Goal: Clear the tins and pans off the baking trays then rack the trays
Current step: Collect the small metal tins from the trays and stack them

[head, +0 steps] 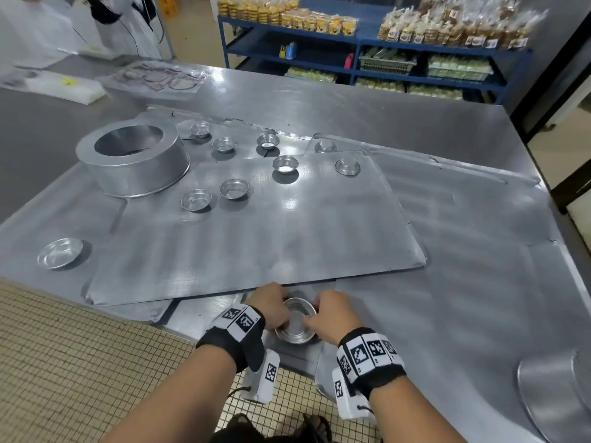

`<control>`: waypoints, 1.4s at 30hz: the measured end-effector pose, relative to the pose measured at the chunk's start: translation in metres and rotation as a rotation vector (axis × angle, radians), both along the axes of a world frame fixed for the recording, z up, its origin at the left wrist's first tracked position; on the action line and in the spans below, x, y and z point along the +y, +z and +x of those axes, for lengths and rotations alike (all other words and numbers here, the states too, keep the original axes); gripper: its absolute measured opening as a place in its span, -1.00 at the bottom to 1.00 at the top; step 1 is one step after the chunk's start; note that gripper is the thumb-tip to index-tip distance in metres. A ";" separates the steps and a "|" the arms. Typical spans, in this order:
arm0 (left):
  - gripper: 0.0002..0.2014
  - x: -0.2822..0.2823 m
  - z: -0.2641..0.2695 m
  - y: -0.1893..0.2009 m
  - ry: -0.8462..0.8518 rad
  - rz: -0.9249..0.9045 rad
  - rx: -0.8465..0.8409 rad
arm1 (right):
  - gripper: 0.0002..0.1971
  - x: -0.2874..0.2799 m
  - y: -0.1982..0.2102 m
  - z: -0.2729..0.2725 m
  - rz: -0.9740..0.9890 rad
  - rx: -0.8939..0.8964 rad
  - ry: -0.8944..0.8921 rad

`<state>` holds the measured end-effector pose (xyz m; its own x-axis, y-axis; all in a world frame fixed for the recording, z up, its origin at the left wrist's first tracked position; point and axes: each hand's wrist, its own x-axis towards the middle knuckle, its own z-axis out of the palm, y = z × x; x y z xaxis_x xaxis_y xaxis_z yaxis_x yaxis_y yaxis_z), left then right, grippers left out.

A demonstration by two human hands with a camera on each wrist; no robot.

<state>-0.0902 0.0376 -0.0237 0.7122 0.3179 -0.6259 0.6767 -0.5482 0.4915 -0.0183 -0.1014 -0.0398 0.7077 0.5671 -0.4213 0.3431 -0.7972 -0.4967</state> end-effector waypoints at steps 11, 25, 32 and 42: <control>-0.84 0.073 0.006 0.036 0.118 -0.158 -0.055 | -0.72 0.070 0.064 0.026 -0.142 -0.128 0.127; -0.50 0.292 0.041 0.020 -0.069 0.448 -0.191 | -0.65 0.287 0.066 0.057 -0.057 -0.182 0.003; -0.16 0.338 0.069 -0.011 -0.171 0.464 -0.101 | -0.40 0.344 0.031 0.095 -0.143 -0.287 -0.044; -0.05 0.358 0.062 -0.019 -0.055 0.261 -0.265 | -0.10 0.358 0.017 0.115 -0.126 -0.218 -0.005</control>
